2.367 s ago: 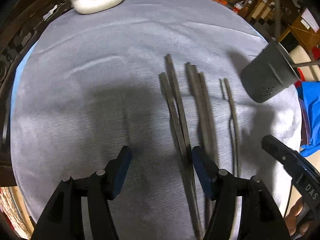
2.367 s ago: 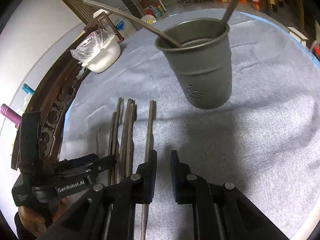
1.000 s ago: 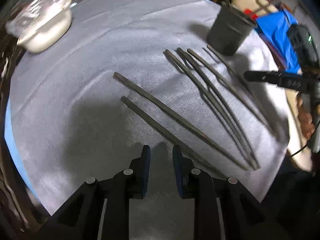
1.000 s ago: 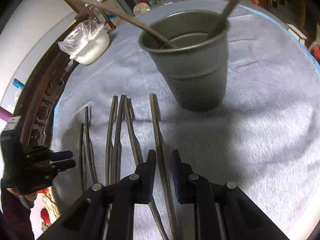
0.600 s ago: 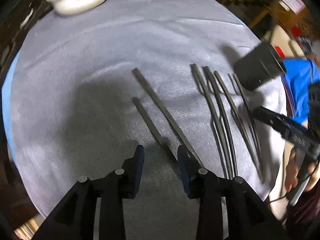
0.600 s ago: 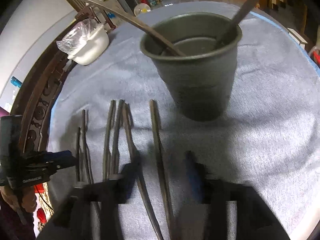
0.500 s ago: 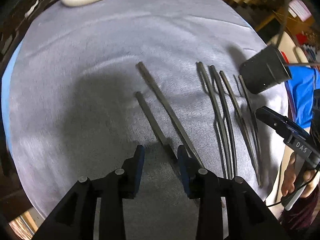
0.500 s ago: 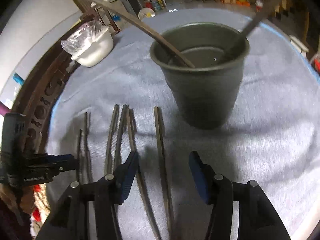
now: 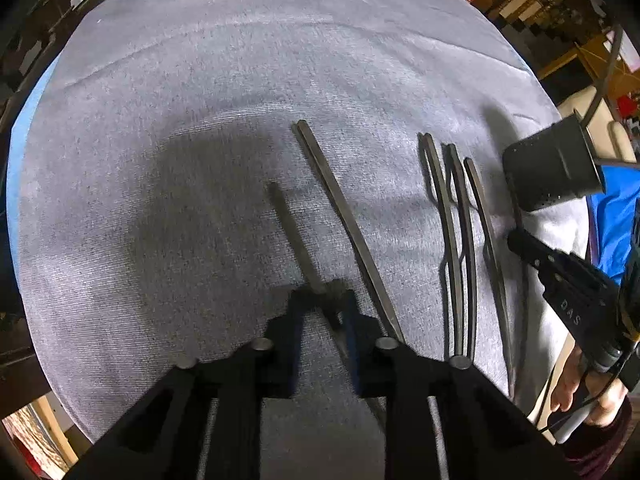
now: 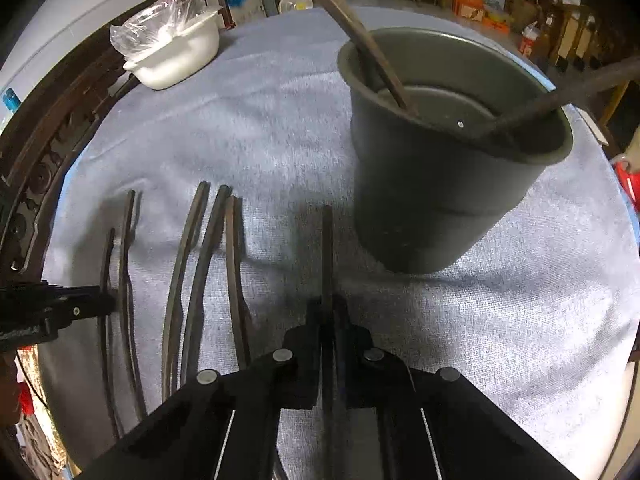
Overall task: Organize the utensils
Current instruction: 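Close the left tool on a separated chopstick, then lift both held chopsticks over the grey cup and open both tools to drop them in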
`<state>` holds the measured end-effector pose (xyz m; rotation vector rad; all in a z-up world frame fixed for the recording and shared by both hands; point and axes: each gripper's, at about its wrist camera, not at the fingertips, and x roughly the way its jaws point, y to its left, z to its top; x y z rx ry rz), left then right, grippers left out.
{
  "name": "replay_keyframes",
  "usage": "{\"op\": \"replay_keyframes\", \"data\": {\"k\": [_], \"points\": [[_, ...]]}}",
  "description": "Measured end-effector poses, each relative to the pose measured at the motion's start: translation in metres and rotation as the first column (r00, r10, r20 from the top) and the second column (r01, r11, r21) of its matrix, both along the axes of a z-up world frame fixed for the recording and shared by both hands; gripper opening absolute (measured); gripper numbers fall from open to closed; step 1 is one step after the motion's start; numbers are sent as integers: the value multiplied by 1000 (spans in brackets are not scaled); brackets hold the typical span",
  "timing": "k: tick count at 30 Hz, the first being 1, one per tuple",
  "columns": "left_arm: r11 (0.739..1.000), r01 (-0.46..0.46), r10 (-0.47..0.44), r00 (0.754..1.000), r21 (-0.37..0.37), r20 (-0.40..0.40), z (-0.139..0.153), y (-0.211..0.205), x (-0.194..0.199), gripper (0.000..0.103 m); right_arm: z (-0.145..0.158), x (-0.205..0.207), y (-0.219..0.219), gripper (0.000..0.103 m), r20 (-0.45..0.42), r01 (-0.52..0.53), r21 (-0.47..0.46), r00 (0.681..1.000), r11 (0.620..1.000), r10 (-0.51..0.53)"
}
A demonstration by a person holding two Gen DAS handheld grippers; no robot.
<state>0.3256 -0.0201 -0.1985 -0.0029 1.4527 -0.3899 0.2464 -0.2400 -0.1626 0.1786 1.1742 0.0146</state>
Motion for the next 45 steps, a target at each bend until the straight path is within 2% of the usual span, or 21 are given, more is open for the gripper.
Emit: {"op": "replay_keyframes", "data": {"k": [7, 12, 17, 20, 28, 33, 37, 41, 45], "points": [[999, -21, 21, 1000, -27, 13, 1, -4, 7, 12, 21, -14, -10, 6, 58, -1, 69, 998, 998, -3], [999, -10, 15, 993, -36, 114, 35, 1, -2, 10, 45, -28, -19, 6, 131, -26, 113, 991, 993, 11], [998, 19, -4, 971, -62, 240, 83, -1, -17, 6, 77, -43, -19, 6, 219, -60, 138, 975, 989, 29], [997, 42, -20, 955, -68, 297, 101, -4, -27, 6, 94, -54, -22, 6, 261, -65, 160, 965, 985, 22], [991, 86, -37, 918, -107, 394, 155, -5, -52, 6, 132, -72, -27, 6, 401, -103, 224, 916, 969, 4], [985, 121, -53, 892, -123, 450, 175, -12, -63, 6, 146, -76, -37, 6, 445, -100, 264, 895, 959, -29], [976, 158, -63, 867, -152, 494, 199, -21, -72, 6, 162, -80, -51, 6, 534, -96, 314, 841, 945, -92], [966, 187, -59, 834, -179, 549, 221, -33, -75, 6, 183, -81, -62, 6, 638, -73, 298, 757, 952, -142], [957, 207, -45, 798, -203, 600, 240, -49, -75, 6, 198, -72, -71, 6, 717, -5, 266, 669, 964, -194]]}}
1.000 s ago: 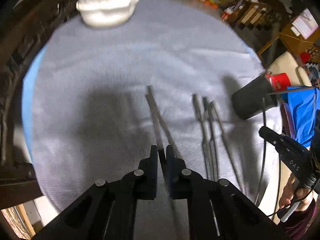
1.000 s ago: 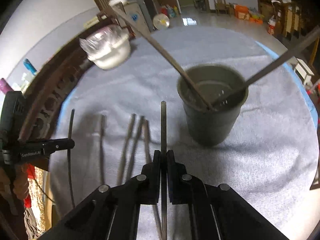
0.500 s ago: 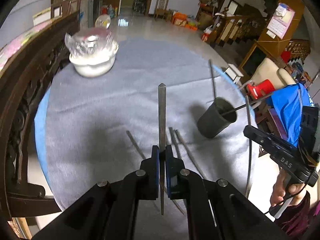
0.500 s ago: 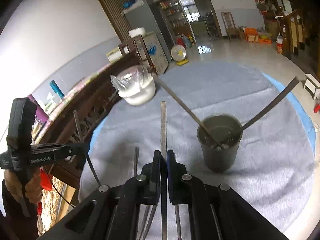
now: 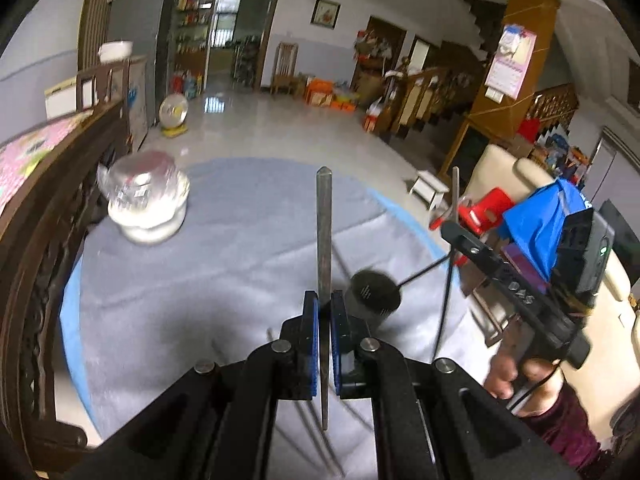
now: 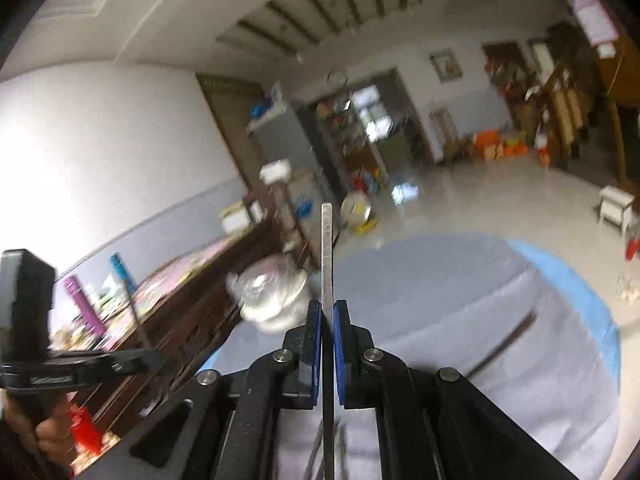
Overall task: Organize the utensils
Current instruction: 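Lift both held chopsticks over the grey cup and open both tools to drop them in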
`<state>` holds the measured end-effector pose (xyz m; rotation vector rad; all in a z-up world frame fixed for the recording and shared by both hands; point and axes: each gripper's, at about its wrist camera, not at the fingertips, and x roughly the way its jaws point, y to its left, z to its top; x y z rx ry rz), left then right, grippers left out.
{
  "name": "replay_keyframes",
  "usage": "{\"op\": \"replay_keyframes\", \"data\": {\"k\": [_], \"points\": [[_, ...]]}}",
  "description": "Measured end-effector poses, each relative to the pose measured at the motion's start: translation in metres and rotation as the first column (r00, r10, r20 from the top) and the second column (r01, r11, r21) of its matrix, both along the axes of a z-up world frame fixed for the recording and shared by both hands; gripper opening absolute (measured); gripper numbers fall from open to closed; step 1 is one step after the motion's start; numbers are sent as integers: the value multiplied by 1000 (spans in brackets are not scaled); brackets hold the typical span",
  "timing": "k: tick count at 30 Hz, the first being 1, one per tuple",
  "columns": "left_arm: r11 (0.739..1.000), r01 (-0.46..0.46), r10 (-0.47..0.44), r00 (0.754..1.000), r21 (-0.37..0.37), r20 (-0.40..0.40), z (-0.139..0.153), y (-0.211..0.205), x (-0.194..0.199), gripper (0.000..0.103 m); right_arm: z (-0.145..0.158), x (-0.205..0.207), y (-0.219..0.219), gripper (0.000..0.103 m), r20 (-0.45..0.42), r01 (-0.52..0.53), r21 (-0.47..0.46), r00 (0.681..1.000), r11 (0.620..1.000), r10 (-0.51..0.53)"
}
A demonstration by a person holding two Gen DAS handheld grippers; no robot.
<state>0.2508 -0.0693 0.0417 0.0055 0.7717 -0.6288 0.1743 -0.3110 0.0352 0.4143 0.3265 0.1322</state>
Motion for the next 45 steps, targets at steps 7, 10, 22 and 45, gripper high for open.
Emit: {"op": "replay_keyframes", "data": {"k": [7, 10, 22, 45], "points": [[995, 2, 7, 996, -95, 91, 23, -32, 14, 6, 23, 15, -1, 6, 181, 179, -70, 970, 981, -164], [992, -1, 19, 989, -125, 144, 27, -44, 18, 6, 29, 24, 4, 6, 244, 257, -123, 944, 959, -221], [988, -21, 52, 978, -151, 204, -14, -100, 40, 6, -5, 73, -3, 6, 190, 332, -109, 932, 937, -308], [989, -140, 132, 979, 45, 153, -43, -67, -3, 66, -42, 33, -23, 9, -70, 193, -62, 978, 979, -197]]}}
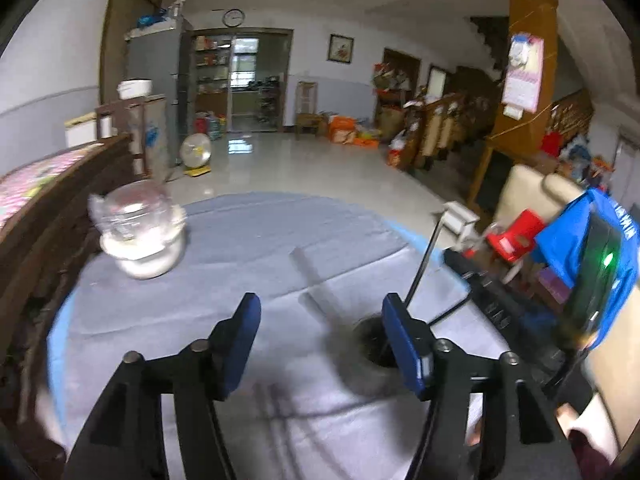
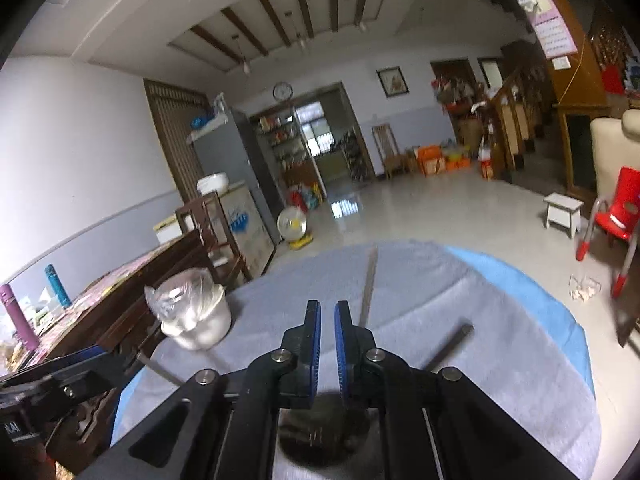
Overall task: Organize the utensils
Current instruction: 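Lift both held chopsticks over the grey cup and open both tools to drop them in, then move both open tools back toward the remaining chopsticks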
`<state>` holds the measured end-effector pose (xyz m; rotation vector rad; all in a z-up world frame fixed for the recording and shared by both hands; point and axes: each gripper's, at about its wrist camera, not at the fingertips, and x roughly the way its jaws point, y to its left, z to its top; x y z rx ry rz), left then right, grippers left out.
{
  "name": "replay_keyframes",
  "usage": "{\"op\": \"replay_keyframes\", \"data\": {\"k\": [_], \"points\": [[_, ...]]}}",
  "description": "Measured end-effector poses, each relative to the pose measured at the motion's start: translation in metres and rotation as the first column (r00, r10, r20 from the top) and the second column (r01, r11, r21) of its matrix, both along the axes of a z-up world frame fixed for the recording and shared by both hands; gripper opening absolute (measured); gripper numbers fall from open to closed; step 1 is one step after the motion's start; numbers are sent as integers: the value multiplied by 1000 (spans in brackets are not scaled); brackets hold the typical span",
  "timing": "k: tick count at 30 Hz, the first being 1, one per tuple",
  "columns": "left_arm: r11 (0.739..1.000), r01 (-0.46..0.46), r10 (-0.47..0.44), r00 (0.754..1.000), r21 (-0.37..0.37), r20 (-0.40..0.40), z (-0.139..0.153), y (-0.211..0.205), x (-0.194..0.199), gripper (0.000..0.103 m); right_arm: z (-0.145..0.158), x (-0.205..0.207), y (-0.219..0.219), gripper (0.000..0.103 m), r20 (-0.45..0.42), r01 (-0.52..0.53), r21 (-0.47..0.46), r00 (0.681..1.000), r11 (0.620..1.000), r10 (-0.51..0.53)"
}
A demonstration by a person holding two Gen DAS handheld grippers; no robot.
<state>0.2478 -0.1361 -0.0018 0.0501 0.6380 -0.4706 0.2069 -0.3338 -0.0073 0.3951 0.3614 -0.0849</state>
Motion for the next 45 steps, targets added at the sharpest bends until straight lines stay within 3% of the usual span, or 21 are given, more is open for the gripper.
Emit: {"op": "replay_keyframes", "data": {"k": [4, 9, 17, 18, 20, 21, 22, 24, 29, 35, 45], "points": [[990, -88, 91, 996, 106, -18, -9, 22, -12, 70, -3, -19, 1, 10, -35, -23, 16, 999, 1000, 23], [958, -190, 199, 980, 215, -22, -22, 46, -26, 71, -4, -43, 9, 11, -65, -56, 32, 996, 998, 58], [928, -248, 263, 965, 277, -19, -37, 70, -45, 72, -16, -75, 40, 12, -131, -141, 42, 981, 989, 145], [925, -251, 266, 964, 284, -13, -38, 71, -48, 72, -20, -76, 43, 15, -149, -153, 53, 976, 987, 159], [924, -248, 263, 965, 291, -12, -38, 71, -48, 72, -28, -79, 48, 32, -180, -171, 74, 967, 983, 182], [924, -248, 263, 965, 292, -12, -38, 72, -50, 72, -33, -81, 50, 56, -194, -180, 89, 962, 980, 194], [924, -247, 262, 965, 292, -11, -39, 73, -51, 72, -36, -83, 50, 72, -197, -182, 103, 960, 978, 200], [923, -246, 260, 966, 296, -7, -40, 74, -54, 72, -41, -90, 52, 72, -181, -169, 107, 966, 980, 186], [920, -240, 257, 966, 309, -17, -45, 77, -58, 72, -51, -92, 54, 70, -235, -165, 116, 954, 980, 188], [916, -207, 234, 972, 344, -38, -57, 69, -68, 73, -51, -95, 65, 70, -261, -187, 70, 945, 980, 199], [906, -154, 192, 980, 395, -58, -72, 51, -80, 73, -60, -101, 49, 70, -314, -123, 69, 939, 990, 138]]}}
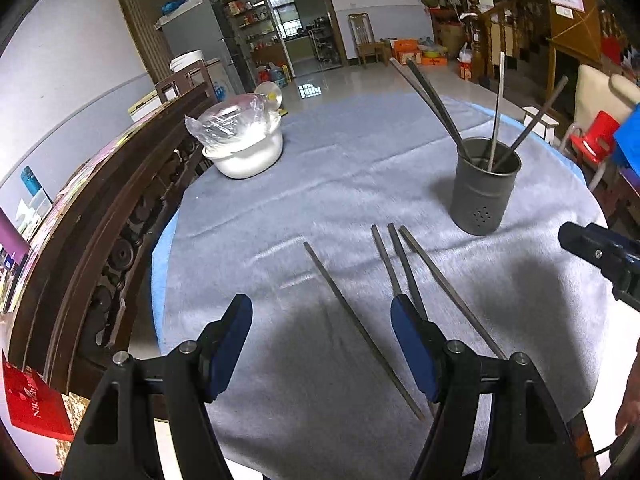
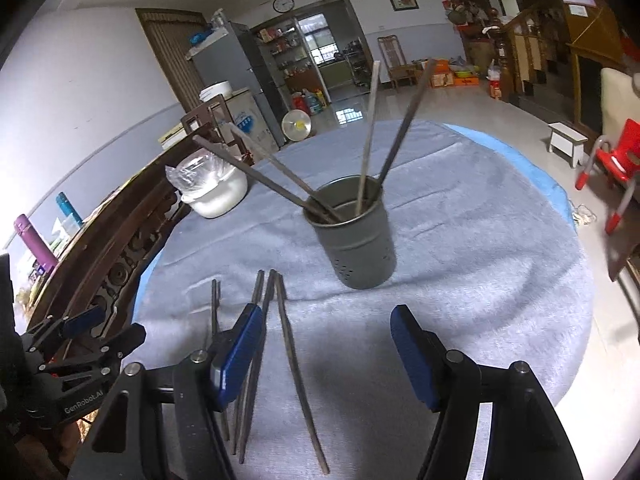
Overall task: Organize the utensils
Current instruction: 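Move both open tools back toward the remaining chopsticks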
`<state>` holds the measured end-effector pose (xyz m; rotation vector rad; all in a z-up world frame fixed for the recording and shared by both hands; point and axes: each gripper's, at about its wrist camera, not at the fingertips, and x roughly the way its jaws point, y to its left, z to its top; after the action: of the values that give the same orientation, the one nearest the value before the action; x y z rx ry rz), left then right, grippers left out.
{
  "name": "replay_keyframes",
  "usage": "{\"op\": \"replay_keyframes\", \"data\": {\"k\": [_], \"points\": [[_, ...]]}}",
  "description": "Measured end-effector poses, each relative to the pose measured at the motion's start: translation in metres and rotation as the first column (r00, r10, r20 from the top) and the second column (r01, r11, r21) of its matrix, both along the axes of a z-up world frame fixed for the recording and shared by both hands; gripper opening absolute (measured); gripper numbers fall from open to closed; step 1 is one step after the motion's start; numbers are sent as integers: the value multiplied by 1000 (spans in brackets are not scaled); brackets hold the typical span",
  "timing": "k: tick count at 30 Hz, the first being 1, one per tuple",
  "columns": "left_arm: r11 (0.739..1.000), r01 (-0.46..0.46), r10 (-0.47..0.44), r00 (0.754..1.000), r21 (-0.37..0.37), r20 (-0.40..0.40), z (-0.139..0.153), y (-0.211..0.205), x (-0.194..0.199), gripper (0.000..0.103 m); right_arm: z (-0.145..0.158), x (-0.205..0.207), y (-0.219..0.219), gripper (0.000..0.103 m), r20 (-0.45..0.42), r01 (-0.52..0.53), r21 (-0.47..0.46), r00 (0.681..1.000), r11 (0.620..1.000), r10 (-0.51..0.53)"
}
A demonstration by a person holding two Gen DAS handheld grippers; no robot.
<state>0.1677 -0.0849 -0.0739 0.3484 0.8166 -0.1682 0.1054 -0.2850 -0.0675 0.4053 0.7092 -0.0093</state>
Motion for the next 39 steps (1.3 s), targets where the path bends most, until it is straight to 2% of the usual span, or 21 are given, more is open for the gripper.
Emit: {"op": "replay_keyframes", "data": {"k": [16, 17, 19, 21, 25, 28, 32, 36, 39], "points": [[1000, -8, 8, 1000, -12, -6, -2, 5, 3, 73, -4, 3, 12, 70, -15, -38, -18, 999, 999, 38], [1000, -8, 8, 1000, -13, -7, -2, 5, 3, 73, -5, 4, 13, 66, -18, -39, -18, 999, 999, 39], [1000, -10, 9, 1000, -18, -11, -3, 7, 3, 73, -7, 6, 14, 49, -33, -52, -13, 998, 999, 52], [1000, -9, 8, 1000, -25, -23, -6, 9, 5, 73, -11, 9, 16, 42, -54, -65, -15, 997, 998, 64], [995, -17, 5, 992, -102, -123, -20, 21, 14, 73, -21, 14, 21, 41, -104, -82, -15, 991, 996, 80], [983, -63, 15, 963, -172, -269, -44, 35, 25, 73, -32, 18, 22, 41, -153, -88, 1, 984, 996, 87], [977, -107, 33, 930, -186, -366, -68, 42, 29, 73, -49, 22, 22, 40, -212, -91, 44, 972, 995, 98], [961, -119, -5, 896, -250, -444, -82, 40, 33, 73, -58, 24, 26, 41, -239, -105, 68, 964, 992, 119], [965, -125, -3, 874, -231, -487, -97, 35, 33, 73, -62, 24, 30, 41, -253, -118, 76, 958, 990, 134]]}}
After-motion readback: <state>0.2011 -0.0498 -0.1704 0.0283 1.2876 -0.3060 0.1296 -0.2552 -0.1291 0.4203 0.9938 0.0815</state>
